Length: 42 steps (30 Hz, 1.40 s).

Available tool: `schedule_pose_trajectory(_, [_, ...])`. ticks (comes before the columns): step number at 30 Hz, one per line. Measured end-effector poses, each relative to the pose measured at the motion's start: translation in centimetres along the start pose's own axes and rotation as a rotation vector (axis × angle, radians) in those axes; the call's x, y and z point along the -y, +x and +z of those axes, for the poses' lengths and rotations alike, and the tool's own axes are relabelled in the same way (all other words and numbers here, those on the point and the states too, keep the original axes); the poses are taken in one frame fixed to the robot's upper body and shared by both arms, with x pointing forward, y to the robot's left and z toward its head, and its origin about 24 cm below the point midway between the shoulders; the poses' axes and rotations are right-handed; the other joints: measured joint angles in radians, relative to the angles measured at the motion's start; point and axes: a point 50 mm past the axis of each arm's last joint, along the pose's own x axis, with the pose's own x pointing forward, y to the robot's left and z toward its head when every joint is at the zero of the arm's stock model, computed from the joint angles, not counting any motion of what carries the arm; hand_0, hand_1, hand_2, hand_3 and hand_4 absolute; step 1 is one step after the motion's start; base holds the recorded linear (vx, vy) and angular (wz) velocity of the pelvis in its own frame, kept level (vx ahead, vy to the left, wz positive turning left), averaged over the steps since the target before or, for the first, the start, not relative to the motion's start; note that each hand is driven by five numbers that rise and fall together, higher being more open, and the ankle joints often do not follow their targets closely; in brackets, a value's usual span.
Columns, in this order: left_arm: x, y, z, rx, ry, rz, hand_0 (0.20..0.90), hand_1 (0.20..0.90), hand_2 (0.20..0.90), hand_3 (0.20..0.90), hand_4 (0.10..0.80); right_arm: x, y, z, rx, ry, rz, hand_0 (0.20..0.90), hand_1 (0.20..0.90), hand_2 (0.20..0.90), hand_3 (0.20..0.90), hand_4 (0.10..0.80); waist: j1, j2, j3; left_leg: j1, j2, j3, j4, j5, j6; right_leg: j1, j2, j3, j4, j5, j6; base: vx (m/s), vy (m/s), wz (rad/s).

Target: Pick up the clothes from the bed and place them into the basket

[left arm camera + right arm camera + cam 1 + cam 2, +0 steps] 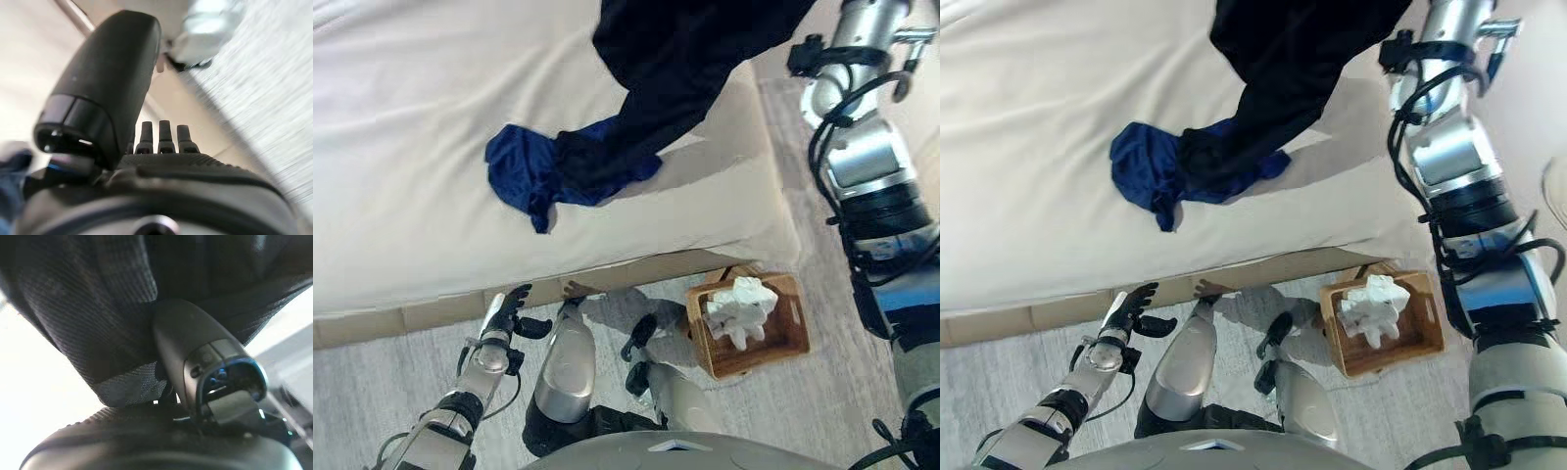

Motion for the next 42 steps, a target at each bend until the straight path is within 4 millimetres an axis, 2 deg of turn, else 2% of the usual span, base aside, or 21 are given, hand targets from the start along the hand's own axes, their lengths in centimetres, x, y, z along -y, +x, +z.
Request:
schedule_pose_trajectory(1, [-0.3, 0.2, 0.2, -0.002, 0.000, 0.011, 0.900, 0.900, 0.900, 0.900, 0.800, 0.2, 0.0, -0.2, -0.006, -0.015, -0.001, 0.300, 0.300, 0.300, 0.200, 0.100, -0.029, -0.002, -0.027, 0.004, 0.005, 0.016, 0.000, -0.011, 0.012, -0.001, -0.001, 0.011, -0.005, 0.000, 0.000, 0.030, -0.107, -0.42])
schedule_pose_trajectory(6, [-0.1, 0.3, 0.3, -0.023, -0.019, -0.007, 0.900, 0.900, 0.900, 0.900, 0.800, 1.9, 0.8, -0.6, -0.003, -0.098, -0.025, 0.300, 0.300, 0.300, 0.200, 0.100, -0.108, 0.016, -0.117, 0.045, 0.006, 0.062, -0.032, -0.008, 0.015, 0.006, -0.002, 0.059, -0.023, 0.009, -0.009, -0.007, -0.062, -0.32])
schedule_pose_trajectory(9, [2.3, -0.4, -0.4, -0.050, -0.054, -0.092, 0.900, 0.900, 0.900, 0.900, 0.800, 3.7, 1.5, -1.0, 0.021, -0.191, -0.052, 0.300, 0.300, 0.300, 0.200, 0.100, -0.143, 0.052, -0.182, 0.076, 0.004, 0.081, -0.065, -0.008, 0.016, 0.028, 0.000, 0.078, -0.057, 0.018, -0.002, -0.027, -0.074, -0.23])
schedule_pose_trajectory(10, [3.8, -0.9, -0.9, -0.067, -0.074, -0.139, 0.900, 0.900, 0.900, 0.900, 0.800, 4.7, 1.9, -1.1, 0.034, -0.231, -0.067, 0.300, 0.300, 0.300, 0.200, 0.100, -0.147, 0.075, -0.206, 0.099, 0.005, 0.089, -0.084, -0.002, 0.015, 0.036, 0.001, 0.085, -0.057, 0.018, -0.002, -0.037, -0.074, -0.17])
schedule_pose_trajectory(12, [5.6, -1.8, -1.9, -0.099, -0.096, -0.189, 0.900, 0.900, 0.900, 0.900, 0.800, 5.8, 2.3, -1.4, 0.034, -0.275, -0.089, 0.300, 0.300, 0.300, 0.200, 0.100, -0.162, 0.095, -0.230, 0.130, 0.009, 0.096, -0.101, -0.002, 0.015, 0.056, 0.005, 0.087, -0.058, 0.017, -0.002, -0.085, -0.086, -0.16])
schedule_pose_trajectory(16, [8.0, -3.6, -4.4, -0.192, -0.093, -0.274, 0.900, 0.900, 0.900, 0.900, 0.800, 8.2, 3.2, -2.7, 0.000, -0.365, -0.149, 0.300, 0.300, 0.300, 0.200, 0.100, -0.187, 0.103, -0.294, 0.153, 0.027, 0.121, -0.118, -0.002, 0.015, 0.057, 0.024, 0.110, -0.058, 0.017, -0.002, -0.054, -0.086, -0.20])
schedule_pose_trajectory(19, [8.2, -4.2, -5.8, -0.243, -0.075, -0.290, 0.900, 0.900, 0.900, 0.900, 0.800, 10.5, 3.8, -4.3, -0.066, -0.455, -0.180, 0.300, 0.300, 0.300, 0.200, 0.100, -0.198, 0.101, -0.321, 0.154, 0.042, 0.124, -0.119, -0.002, 0.015, 0.055, 0.038, 0.114, -0.058, 0.017, -0.001, -0.045, -0.078, -0.07])
schedule_pose_trajectory(24, [7.9, -4.6, -6.8, -0.280, -0.044, -0.295, 0.900, 0.900, 0.900, 0.900, 0.800, 11.8, 3.6, -7.7, -0.269, -0.488, -0.125, 0.300, 0.300, 0.300, 0.200, 0.100, -0.216, 0.109, -0.342, 0.152, 0.054, 0.143, -0.119, -0.002, 0.009, 0.041, 0.049, 0.140, -0.059, 0.011, 0.002, -0.025, -0.076, -0.13])
schedule_pose_trajectory(27, [8.0, -4.7, -6.9, -0.280, -0.031, -0.309, 0.900, 0.900, 0.900, 0.900, 0.800, 12.2, 2.4, -10.2, -0.376, -0.540, -0.060, 0.300, 0.300, 0.300, 0.200, 0.100, -0.234, 0.120, -0.352, 0.147, 0.056, 0.144, -0.119, -0.006, 0.012, 0.035, 0.046, 0.143, -0.058, 0.007, -0.001, -0.030, -0.040, -0.02])
schedule_pose_trajectory(31, [8.2, -5.0, -7.3, -0.291, -0.032, -0.324, 0.900, 0.900, 0.900, 0.900, 0.800, 12.3, 0.2, -12.4, -0.457, -0.582, 0.031, 0.300, 0.300, 0.300, 0.200, 0.100, -0.249, 0.141, -0.378, 0.136, 0.055, 0.153, -0.119, -0.003, 0.016, 0.018, 0.044, 0.160, -0.059, 0.013, -0.008, 0.000, -0.031, -0.09])
schedule_pose_trajectory(37, [8.3, -5.2, -7.6, -0.294, -0.025, -0.332, 0.900, 0.900, 0.900, 0.900, 0.800, 14.0, -6.4, -17.3, -0.676, -0.628, 0.129, 0.300, 0.300, 0.300, 0.200, 0.100, -0.268, 0.160, -0.391, 0.136, 0.054, 0.165, -0.120, -0.002, 0.016, 0.012, 0.046, 0.169, -0.058, 0.019, -0.009, 0.023, -0.064, -0.06])
schedule_pose_trajectory(42, [8.4, -5.1, -7.3, -0.278, 0.012, -0.359, 0.900, 0.900, 0.900, 0.900, 0.800, 13.0, -12.3, -19.7, -0.826, -0.588, 0.202, 0.300, 0.300, 0.300, 0.200, 0.100, -0.304, 0.174, -0.385, 0.126, 0.053, 0.172, -0.115, -0.002, 0.018, -0.001, 0.048, 0.180, -0.057, 0.020, -0.010, -0.099, -0.064, -0.05])
